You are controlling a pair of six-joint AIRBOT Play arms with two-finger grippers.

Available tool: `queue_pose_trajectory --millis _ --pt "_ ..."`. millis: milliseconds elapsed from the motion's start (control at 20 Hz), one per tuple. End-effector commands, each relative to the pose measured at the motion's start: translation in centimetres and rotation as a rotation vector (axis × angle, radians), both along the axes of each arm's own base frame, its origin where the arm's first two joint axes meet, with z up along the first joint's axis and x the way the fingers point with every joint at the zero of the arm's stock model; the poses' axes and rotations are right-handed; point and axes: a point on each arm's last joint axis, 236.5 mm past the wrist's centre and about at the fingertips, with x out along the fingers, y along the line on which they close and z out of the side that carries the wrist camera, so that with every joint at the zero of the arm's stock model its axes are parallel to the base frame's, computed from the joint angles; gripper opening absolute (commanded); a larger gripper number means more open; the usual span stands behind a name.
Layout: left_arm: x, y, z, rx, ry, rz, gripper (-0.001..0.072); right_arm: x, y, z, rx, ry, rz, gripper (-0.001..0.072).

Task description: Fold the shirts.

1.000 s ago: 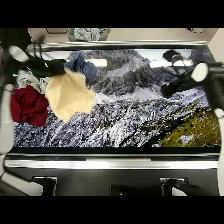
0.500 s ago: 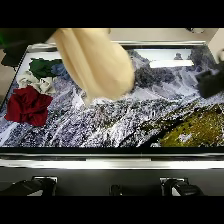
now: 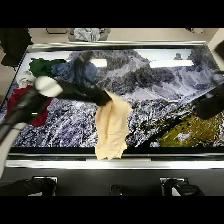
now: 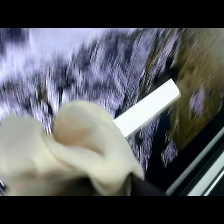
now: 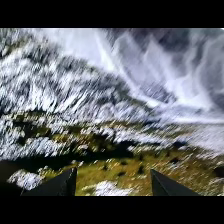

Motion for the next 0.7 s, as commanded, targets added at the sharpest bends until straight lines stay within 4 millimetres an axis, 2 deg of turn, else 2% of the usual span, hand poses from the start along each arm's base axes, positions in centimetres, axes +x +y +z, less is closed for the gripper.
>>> queue_pose_trajectory --millis 0,50,100,150,200,250,300,400,500,650 --pt "-2.6 -0.3 -9.0 0.077 0.298 0.021 0.072 2.3 1.3 -7.1 0.034 0.195 0.026 0.0605" --pt "-2.2 0.3 -8.4 0.083 0.289 0.007 0.0718 3.2 1.6 -9.1 0.042 0.238 0.037 0.0672" --pt "-1.4 1.4 -7.0 0.083 0.258 0.003 0.0715 3.9 2.1 -11.0 0.05 0.289 0.057 0.0675" --pt "-0.5 3.2 -5.8 0.106 0.228 0.013 0.0715 4.4 2.7 -12.6 0.066 0.336 0.079 0.0675" --pt "0.1 5.8 -4.9 0.156 0.208 0.031 0.0715 4.9 4.0 -14.2 0.101 0.382 0.122 0.0677" --pt "0.0 8.5 -4.7 0.214 0.21 0.045 0.0714 5.2 5.4 -15.6 0.145 0.423 0.167 0.0678" --pt "-0.8 11.2 -5.1 0.283 0.238 0.054 0.0715 5.4 7.0 -17.0 0.201 0.467 0.215 0.068" --pt "-3.6 14.1 -7.0 0.343 0.302 0.044 0.0713 5.8 10.1 -19.3 0.324 0.54 0.293 0.0685" --pt "-7.1 14.7 -10.4 0.349 0.386 0.048 0.0712 6.2 12.8 -21.1 0.445 0.593 0.344 0.0686" --pt "-12.6 11.5 -15.4 0.223 0.531 0.049 0.0712 6.9 15.7 -22.7 0.597 0.636 0.382 0.0704"
